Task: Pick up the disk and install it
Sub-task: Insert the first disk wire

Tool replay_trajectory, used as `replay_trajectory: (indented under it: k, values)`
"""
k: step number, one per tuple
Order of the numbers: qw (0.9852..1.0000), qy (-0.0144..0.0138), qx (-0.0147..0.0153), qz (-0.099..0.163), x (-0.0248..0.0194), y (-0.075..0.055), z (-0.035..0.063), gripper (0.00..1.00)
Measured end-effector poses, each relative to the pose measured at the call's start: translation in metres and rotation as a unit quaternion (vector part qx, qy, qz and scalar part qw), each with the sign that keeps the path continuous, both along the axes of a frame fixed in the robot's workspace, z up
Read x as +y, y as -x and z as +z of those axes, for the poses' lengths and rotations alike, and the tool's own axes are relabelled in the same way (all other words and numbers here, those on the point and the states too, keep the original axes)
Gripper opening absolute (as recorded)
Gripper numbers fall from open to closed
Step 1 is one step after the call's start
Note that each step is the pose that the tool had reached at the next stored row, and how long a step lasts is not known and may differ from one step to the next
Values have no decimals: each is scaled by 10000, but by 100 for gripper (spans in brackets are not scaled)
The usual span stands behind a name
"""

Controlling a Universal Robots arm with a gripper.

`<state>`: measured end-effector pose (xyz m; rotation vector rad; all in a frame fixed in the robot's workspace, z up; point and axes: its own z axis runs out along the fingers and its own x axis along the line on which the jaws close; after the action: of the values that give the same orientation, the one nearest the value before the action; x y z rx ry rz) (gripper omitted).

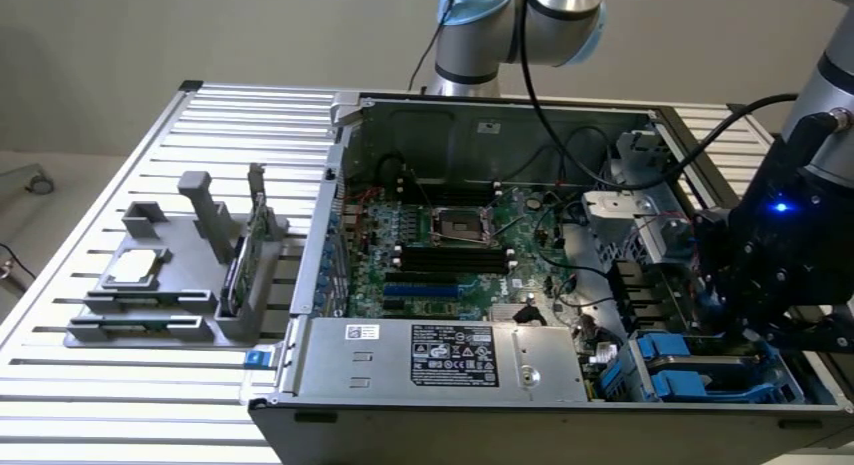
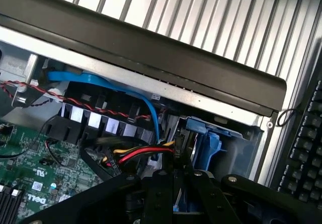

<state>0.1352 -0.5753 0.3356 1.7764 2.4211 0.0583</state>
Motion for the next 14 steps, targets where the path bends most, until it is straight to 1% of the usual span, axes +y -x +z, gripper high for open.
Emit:
replay_trajectory:
  k: [2, 3, 4, 6, 7, 8, 11, 14]
  values:
    - [10000, -1, 51, -56, 0, 0, -1, 18]
    - [9999, 1, 66, -85, -1, 0, -1, 18]
    - [9999, 2, 72, -119, -1, 1, 0, 18]
    - [9998, 2, 74, -210, -1, 0, -2, 18]
    - [9991, 25, 74, -427, -1, 0, -1, 18]
    - [9988, 30, 74, -480, 0, 0, -1, 18]
    - [9983, 44, 73, -583, 4, 0, -2, 18]
    - [9981, 51, 73, -614, 30, 0, -8, 18]
